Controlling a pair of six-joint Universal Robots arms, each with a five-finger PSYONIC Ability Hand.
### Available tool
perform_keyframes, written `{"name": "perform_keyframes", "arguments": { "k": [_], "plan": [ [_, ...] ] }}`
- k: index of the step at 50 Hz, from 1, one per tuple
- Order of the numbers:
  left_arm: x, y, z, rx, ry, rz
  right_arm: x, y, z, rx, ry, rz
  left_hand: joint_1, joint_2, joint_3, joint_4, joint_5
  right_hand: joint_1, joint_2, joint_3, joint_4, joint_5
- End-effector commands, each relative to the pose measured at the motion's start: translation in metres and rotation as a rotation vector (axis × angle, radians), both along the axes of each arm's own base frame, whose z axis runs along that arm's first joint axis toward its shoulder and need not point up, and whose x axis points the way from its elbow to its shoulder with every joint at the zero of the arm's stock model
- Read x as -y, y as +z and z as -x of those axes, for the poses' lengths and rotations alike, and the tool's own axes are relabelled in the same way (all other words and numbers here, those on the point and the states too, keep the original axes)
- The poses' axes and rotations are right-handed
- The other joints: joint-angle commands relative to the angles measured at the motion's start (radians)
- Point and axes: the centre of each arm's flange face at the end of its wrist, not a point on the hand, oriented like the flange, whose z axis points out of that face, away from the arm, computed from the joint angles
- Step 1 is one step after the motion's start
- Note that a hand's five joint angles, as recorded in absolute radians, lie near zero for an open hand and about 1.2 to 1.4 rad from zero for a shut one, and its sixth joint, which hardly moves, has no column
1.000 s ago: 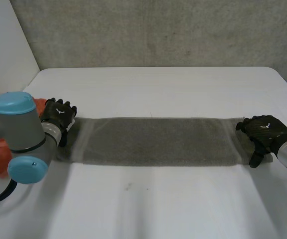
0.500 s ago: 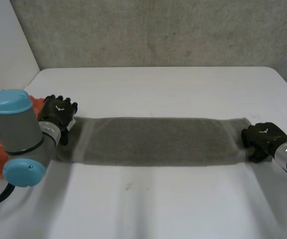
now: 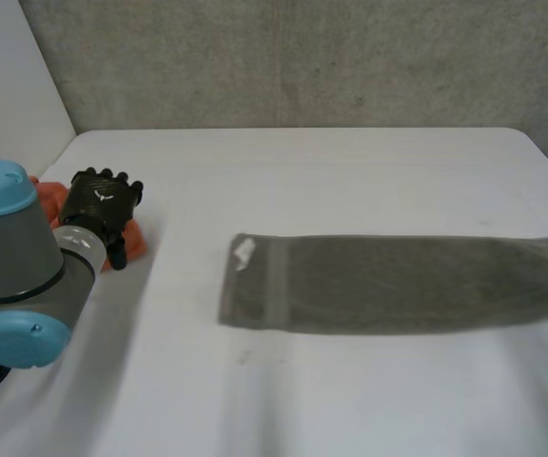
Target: Fold the laundry.
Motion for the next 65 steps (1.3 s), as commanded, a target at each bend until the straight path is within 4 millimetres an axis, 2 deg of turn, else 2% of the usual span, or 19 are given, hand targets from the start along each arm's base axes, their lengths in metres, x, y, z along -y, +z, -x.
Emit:
{"name": "perform_keyframes", "arguments": {
  "k": [1,3,4,7,9,12,15,20,23,26,30,33,38,41,44,48,55,59,65],
  "plan": [
    [-0.012,0.001,0.013,-0.014,-0.042,-0.001,0.005,0.028,-0.050,-0.088,0.169,0.098,-0.027,-0.028,-0.037,-0.031,-0.044,0.449,0.225,0.220,0.209,0.240],
    [-0.015,0.003,0.016,-0.016,-0.051,0.001,0.001,0.038,-0.077,-0.082,0.235,0.131,-0.027,-0.028,-0.037,-0.031,-0.044,0.449,0.225,0.220,0.209,0.240],
    [-0.016,0.004,0.017,-0.019,-0.054,0.003,-0.008,0.047,-0.108,-0.068,0.315,0.160,-0.027,-0.028,-0.037,-0.031,-0.044,0.449,0.225,0.220,0.209,0.240],
    [-0.020,0.010,0.021,-0.026,-0.067,0.019,-0.026,0.059,-0.158,-0.045,0.449,0.204,-0.027,-0.028,-0.037,-0.031,-0.044,0.449,0.225,0.220,0.209,0.240],
    [-0.023,0.013,0.024,-0.036,-0.075,0.026,-0.051,0.065,-0.209,-0.023,0.606,0.241,-0.027,-0.028,-0.037,-0.031,-0.044,0.449,0.225,0.220,0.209,0.240],
    [-0.024,0.017,0.027,-0.056,-0.082,0.033,-0.086,0.070,-0.260,0.005,0.783,0.277,-0.027,-0.028,-0.037,-0.031,-0.044,0.449,0.225,0.220,0.209,0.240],
    [-0.027,0.020,0.031,-0.080,-0.092,0.035,-0.113,0.070,-0.291,0.029,0.907,0.289,-0.027,-0.028,-0.037,-0.031,-0.044,0.449,0.225,0.220,0.209,0.240],
    [-0.033,0.022,0.040,-0.099,-0.117,0.038,-0.169,0.023,-0.349,0.076,1.166,0.167,-0.027,-0.028,-0.037,-0.031,-0.044,0.449,0.225,0.220,0.209,0.240],
    [-0.037,0.022,0.044,-0.099,-0.132,0.037,-0.186,0.002,-0.364,0.074,1.224,0.115,-0.027,-0.028,-0.037,-0.031,-0.044,0.449,0.225,0.220,0.209,0.240],
    [-0.040,0.021,0.049,-0.098,-0.148,0.035,-0.186,-0.010,-0.366,0.071,1.220,0.077,-0.027,-0.028,-0.037,-0.031,-0.044,0.449,0.225,0.220,0.209,0.240],
    [-0.044,0.022,0.057,-0.101,-0.171,0.040,-0.183,0.004,-0.365,0.126,1.158,0.074,-0.027,-0.028,-0.037,-0.031,-0.044,-0.773,-0.997,-1.002,-1.013,-0.982],
    [-0.046,0.027,0.064,-0.108,-0.190,0.056,-0.170,0.019,-0.355,0.235,1.071,0.051,-0.027,-0.028,-0.037,-0.031,-0.044,-0.773,-0.997,-1.002,-1.013,-0.982],
    [-0.057,0.031,0.086,-0.120,-0.255,0.073,-0.128,0.068,-0.299,0.562,0.768,0.003,-0.027,-0.028,-0.037,-0.031,-0.044,-0.773,-0.997,-1.002,-1.013,-0.982],
    [-0.062,0.031,0.095,-0.124,-0.283,0.077,-0.122,0.073,-0.274,0.670,0.649,-0.034,-0.027,-0.028,-0.037,-0.031,-0.044,-0.773,-0.997,-1.002,-1.013,-0.982],
    [-0.069,0.029,0.106,-0.125,-0.314,0.076,-0.118,0.065,-0.254,0.668,0.576,-0.052,-0.027,-0.028,-0.037,-0.031,-0.044,-0.773,-0.997,-1.002,-1.013,-0.982],
    [-0.079,0.022,0.119,-0.121,-0.355,0.064,-0.118,0.032,-0.220,0.582,0.470,-0.129,-0.027,-0.028,-0.037,-0.031,-0.044,-0.773,-0.997,-1.002,-1.013,-0.982],
    [-0.086,0.010,0.127,-0.109,-0.378,0.040,-0.124,-0.004,-0.196,0.459,0.429,-0.208,-0.027,-0.028,-0.037,-0.031,-0.044,-0.734,-0.958,-0.963,-0.974,-0.943],
    [-0.085,0.009,0.127,-0.106,-0.371,0.038,-0.121,-0.021,-0.192,0.443,0.410,-0.253,-0.027,-0.028,-0.037,-0.031,-0.044,-0.332,-0.556,-0.561,-0.572,-0.541],
    [-0.084,0.009,0.124,-0.103,-0.363,0.030,-0.107,-0.022,-0.184,0.424,0.364,-0.220,-0.027,-0.028,-0.037,-0.031,-0.044,0.434,0.210,0.205,0.194,0.225]
  ]
}}
